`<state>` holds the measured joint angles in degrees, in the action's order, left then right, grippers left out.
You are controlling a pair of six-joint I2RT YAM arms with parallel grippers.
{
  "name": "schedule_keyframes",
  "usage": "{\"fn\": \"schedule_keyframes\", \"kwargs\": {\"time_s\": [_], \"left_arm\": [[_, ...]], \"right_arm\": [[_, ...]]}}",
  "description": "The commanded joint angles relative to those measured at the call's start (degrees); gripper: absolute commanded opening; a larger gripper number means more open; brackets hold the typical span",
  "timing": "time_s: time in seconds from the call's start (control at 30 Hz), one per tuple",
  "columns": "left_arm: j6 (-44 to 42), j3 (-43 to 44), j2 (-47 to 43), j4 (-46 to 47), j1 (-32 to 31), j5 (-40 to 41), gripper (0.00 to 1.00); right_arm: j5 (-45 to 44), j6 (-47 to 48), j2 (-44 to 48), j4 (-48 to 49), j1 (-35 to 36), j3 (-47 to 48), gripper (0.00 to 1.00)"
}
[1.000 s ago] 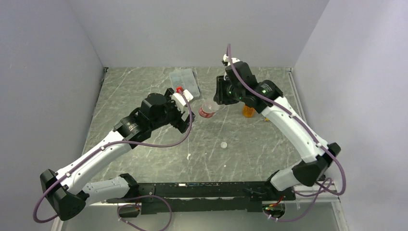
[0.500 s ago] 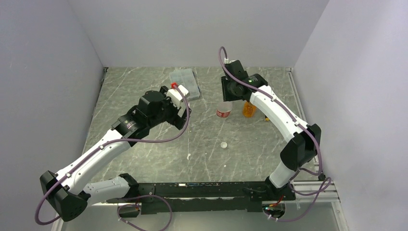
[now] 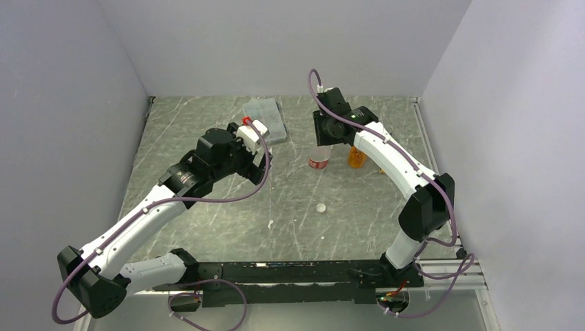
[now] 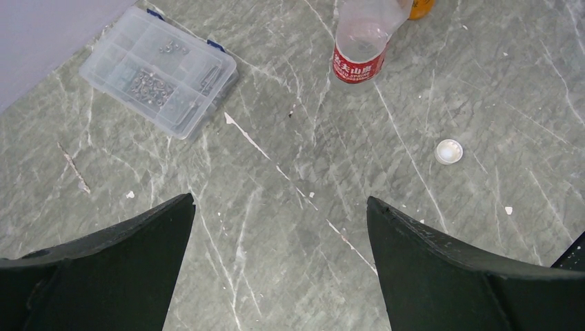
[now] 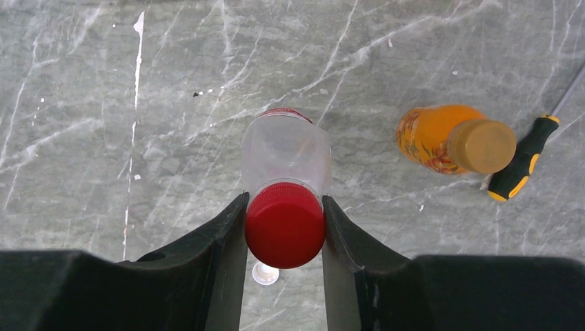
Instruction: Screw on the bottle caps
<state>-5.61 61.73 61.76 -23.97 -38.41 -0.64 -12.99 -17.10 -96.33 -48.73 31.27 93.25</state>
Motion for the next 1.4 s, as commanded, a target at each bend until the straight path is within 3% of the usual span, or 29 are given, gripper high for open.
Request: {"fn": "schedule_keyframes", "kwargs": {"time_s": [0.0,0.17,0.63,0.97,1.17,1.37], "left_arm": [[1.3,0.8,0.2,0.9,0.5,-1.6,0.99],[1.4,0.6,0.4,1.0,0.8,-2.0,0.99],[1.4,0.5,1.0,1.2,1.5,-2.9,0.99],[1.7,1.0,1.3,0.3,1.8,-3.7,0.99],[2.4,1.6,-0.2,-0.2,2.0,-3.7,0.99],[3.5,2.1,-0.7,-0.4,2.4,-4.4,0.99]], "right_arm": [[-0.3,0.4,-0.5,1.2,0.1,0.1,0.42],[-0.1,0.3,-0.9,1.2,0.3,0.4,0.54],[1.0,0.1,-1.3,0.4,1.2,2.3,0.60],[6.6,-0.3,6.4,0.0,1.1,6.0,0.91],[8.8,-3.2,9.2,3.2,-7.9,8.0,0.94],[17.8,-12.1,3.1,11.8,-22.6,6.9,0.92]]}}
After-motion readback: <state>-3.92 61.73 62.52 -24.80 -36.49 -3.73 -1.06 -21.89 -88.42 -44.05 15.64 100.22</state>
